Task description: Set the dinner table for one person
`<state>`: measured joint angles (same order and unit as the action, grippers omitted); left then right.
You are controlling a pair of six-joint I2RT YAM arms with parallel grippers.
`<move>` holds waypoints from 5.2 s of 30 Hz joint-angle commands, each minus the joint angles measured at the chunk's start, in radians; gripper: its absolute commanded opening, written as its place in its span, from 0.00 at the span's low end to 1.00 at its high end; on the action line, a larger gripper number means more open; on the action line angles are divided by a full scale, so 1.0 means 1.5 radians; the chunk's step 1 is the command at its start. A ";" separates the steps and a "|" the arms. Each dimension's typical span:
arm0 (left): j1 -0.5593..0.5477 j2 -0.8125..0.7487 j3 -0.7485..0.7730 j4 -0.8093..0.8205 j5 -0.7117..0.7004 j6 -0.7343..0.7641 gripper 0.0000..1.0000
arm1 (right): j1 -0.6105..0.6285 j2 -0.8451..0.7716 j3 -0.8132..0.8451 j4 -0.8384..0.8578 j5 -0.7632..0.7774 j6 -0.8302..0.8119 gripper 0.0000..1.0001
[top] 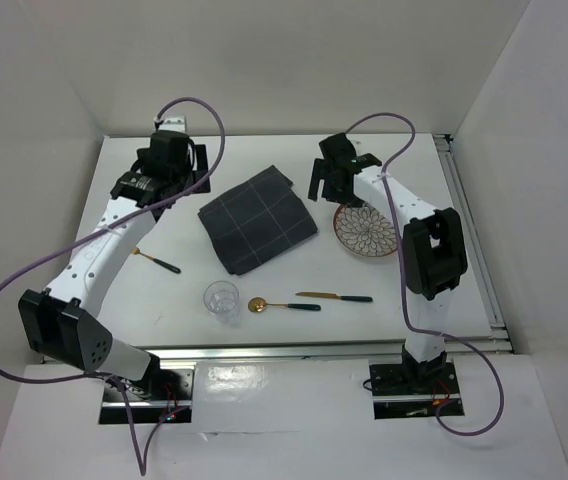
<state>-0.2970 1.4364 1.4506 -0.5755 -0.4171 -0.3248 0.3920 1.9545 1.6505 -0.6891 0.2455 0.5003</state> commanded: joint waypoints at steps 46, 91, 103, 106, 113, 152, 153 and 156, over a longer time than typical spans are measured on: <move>0.256 0.060 -0.081 -0.182 0.239 -0.274 0.93 | 0.376 0.284 0.266 -0.040 -0.116 -0.222 0.72; 0.184 0.176 -0.048 0.011 0.508 -0.102 0.14 | 0.221 0.110 0.444 -0.099 -0.125 -0.267 0.00; 0.151 0.233 -0.070 0.057 0.459 -0.082 0.90 | 0.189 0.098 0.438 -0.099 -0.150 -0.267 0.00; 0.151 0.246 -0.089 0.079 0.459 -0.088 0.98 | 0.183 0.098 0.432 -0.099 -0.150 -0.267 0.00; 0.145 0.281 -0.112 0.180 0.489 -0.055 0.92 | 0.163 0.092 0.425 -0.099 -0.183 -0.255 0.00; 0.163 0.224 0.181 0.043 0.431 -0.030 0.00 | 0.086 -0.014 0.401 -0.111 -0.169 -0.241 0.00; 0.163 0.200 0.200 0.035 0.423 -0.030 0.00 | 0.086 -0.024 0.392 -0.111 -0.169 -0.241 0.00; 0.163 0.155 0.238 -0.003 0.410 -0.030 0.00 | 0.080 -0.069 0.363 -0.111 -0.163 -0.241 0.00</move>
<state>-0.0616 1.7660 1.7378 -0.5102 0.2379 -0.3912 0.5182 1.9602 2.2246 -0.8520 -0.0296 0.1371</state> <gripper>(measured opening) 0.058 0.038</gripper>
